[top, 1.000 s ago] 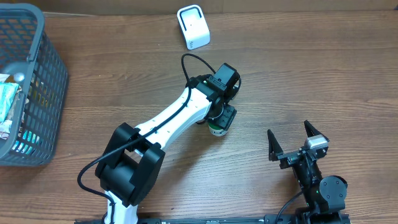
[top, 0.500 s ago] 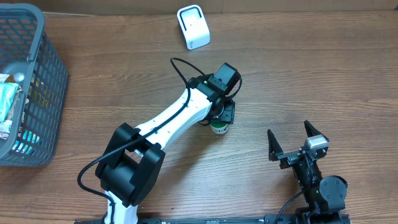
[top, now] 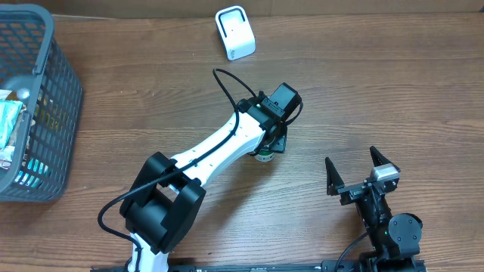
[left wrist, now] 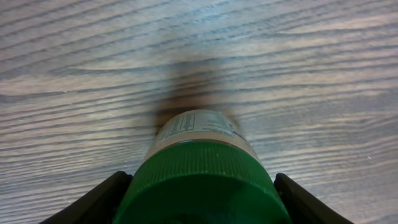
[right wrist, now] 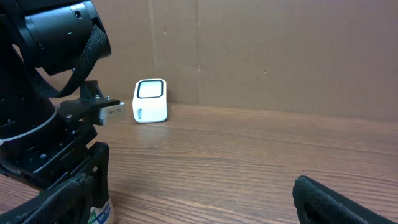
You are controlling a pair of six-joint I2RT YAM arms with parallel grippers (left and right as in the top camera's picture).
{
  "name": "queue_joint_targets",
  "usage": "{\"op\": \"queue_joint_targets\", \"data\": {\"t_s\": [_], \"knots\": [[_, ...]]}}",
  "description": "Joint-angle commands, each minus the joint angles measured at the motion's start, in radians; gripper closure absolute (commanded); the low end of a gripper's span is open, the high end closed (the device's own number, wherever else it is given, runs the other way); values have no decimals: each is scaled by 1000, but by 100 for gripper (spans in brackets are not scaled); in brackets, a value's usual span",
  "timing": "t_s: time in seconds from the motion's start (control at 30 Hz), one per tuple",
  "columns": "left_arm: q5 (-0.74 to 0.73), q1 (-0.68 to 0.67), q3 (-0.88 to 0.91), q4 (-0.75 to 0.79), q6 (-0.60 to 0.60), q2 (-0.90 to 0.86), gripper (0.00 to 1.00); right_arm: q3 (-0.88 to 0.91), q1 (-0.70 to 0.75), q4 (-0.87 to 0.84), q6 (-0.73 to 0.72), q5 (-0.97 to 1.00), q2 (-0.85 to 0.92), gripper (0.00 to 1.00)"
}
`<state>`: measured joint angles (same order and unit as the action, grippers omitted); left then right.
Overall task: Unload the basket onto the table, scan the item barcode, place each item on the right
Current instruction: 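Hold the jar under the white scanner, rotating it with the left gripper, then set the jar down on the table and open the left gripper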
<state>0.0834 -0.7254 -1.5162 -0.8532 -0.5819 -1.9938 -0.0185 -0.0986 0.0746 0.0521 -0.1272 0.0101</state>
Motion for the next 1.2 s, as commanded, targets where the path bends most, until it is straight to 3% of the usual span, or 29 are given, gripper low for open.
{"op": "queue_joint_targets", "data": {"t_s": [0.0,0.3,0.4,0.43,0.73,0.97,1.17], "knots": [[49,-1,8,-3,-31,2,49,11,-1,-4,0,-6,-7,0],[34,-2,8,-6,-35,2,43,11,-1,-4,0,-6,-7,0],[20,-2,8,-5,-35,2,4,11,-1,-4,0,-6,-7,0],[20,-2,8,-5,-35,2,0,11,-1,-4,0,-6,-7,0],[26,25,-147,-87,22,18,0,11,-1,-4,0,-6,-7,0],[148,135,-550,-421,112,19,0,11,-1,-4,0,-6,-7,0],[179,311,-834,-687,111,26,0,11,-1,-5,0,-6,-7,0]]}}
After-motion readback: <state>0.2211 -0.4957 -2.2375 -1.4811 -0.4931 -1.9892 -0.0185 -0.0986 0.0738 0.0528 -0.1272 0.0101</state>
